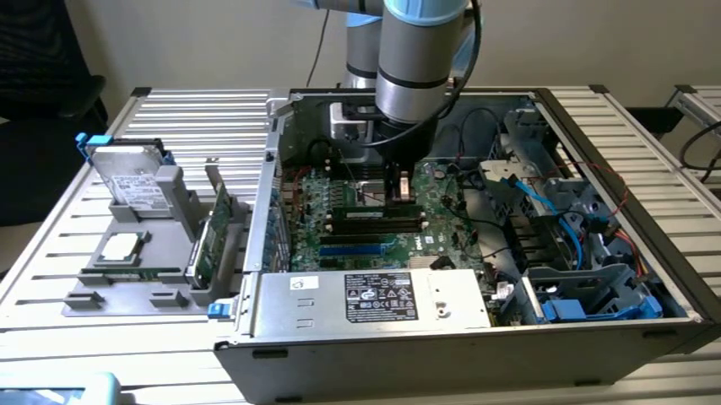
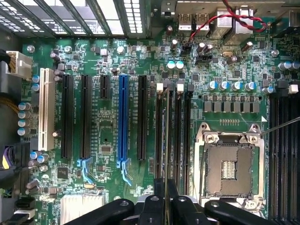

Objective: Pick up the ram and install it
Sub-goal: 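Insert the ram into the slot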

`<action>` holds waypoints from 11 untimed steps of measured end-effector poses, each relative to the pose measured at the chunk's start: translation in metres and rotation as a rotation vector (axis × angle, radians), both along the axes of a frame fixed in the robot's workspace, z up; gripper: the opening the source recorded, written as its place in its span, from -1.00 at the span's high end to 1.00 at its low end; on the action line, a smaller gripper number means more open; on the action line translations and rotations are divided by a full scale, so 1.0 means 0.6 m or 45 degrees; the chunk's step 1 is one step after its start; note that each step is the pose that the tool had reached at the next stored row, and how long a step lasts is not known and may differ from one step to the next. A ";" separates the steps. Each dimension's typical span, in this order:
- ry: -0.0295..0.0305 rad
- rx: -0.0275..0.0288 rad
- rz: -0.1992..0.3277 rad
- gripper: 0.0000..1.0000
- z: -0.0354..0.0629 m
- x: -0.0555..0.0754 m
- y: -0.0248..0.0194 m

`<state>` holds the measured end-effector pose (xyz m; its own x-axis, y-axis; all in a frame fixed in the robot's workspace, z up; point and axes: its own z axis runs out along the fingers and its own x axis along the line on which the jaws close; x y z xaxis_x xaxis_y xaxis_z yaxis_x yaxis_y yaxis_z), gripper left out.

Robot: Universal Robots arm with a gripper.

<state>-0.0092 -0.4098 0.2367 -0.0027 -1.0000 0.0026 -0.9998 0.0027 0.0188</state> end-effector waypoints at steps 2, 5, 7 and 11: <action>0.0002 -0.0003 0.000 0.73 -0.001 0.000 -0.0017; 0.0000 0.0001 0.000 0.73 -0.002 0.000 -0.0043; 0.0000 -0.0001 0.000 0.73 -0.003 0.000 -0.0046; 0.0001 -0.0003 0.000 0.73 -0.005 0.000 -0.0045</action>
